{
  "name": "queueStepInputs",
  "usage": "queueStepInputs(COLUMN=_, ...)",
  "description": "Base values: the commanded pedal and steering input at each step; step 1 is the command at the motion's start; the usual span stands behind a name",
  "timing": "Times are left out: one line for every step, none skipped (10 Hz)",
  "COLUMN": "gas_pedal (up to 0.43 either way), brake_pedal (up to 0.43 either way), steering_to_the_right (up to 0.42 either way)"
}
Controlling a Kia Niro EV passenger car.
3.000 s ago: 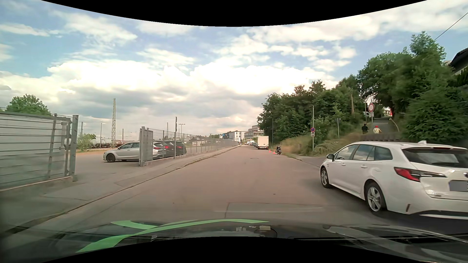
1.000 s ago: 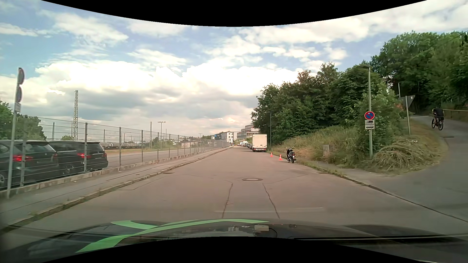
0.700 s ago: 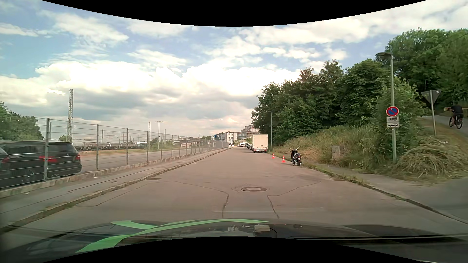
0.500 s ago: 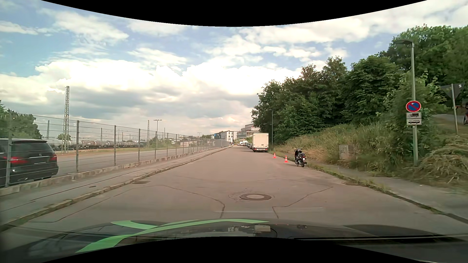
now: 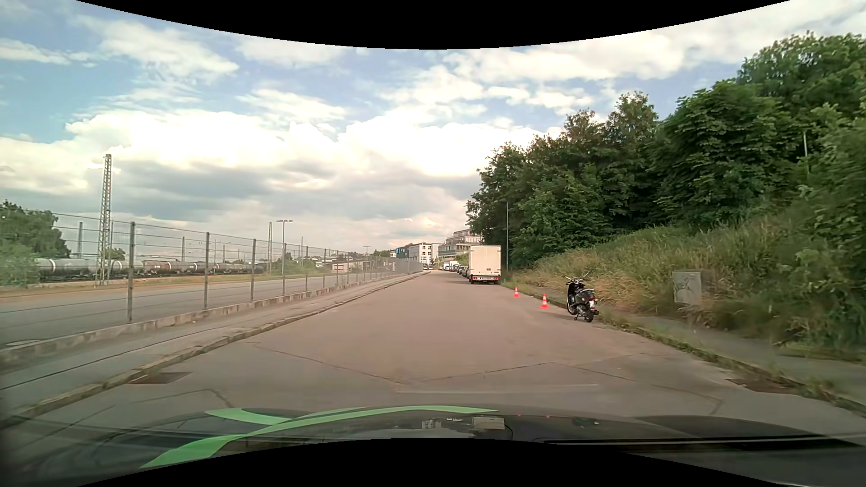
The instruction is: Follow the waypoints while adhering to traffic rules and regulations
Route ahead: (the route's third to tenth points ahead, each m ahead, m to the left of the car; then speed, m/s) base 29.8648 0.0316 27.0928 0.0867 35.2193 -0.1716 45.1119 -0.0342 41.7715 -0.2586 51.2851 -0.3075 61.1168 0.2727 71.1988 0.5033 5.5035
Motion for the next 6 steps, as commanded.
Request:
queueStepInputs(gas_pedal=0.047, brake_pedal=0.0, steering_to_the_right=-0.002)
queueStepInputs(gas_pedal=0.047, brake_pedal=0.0, steering_to_the_right=-0.002)
queueStepInputs(gas_pedal=0.039, brake_pedal=0.0, steering_to_the_right=-0.002)
queueStepInputs(gas_pedal=0.039, brake_pedal=0.0, steering_to_the_right=-0.002)
queueStepInputs(gas_pedal=0.039, brake_pedal=0.0, steering_to_the_right=-0.002)
queueStepInputs(gas_pedal=0.039, brake_pedal=0.0, steering_to_the_right=-0.003)
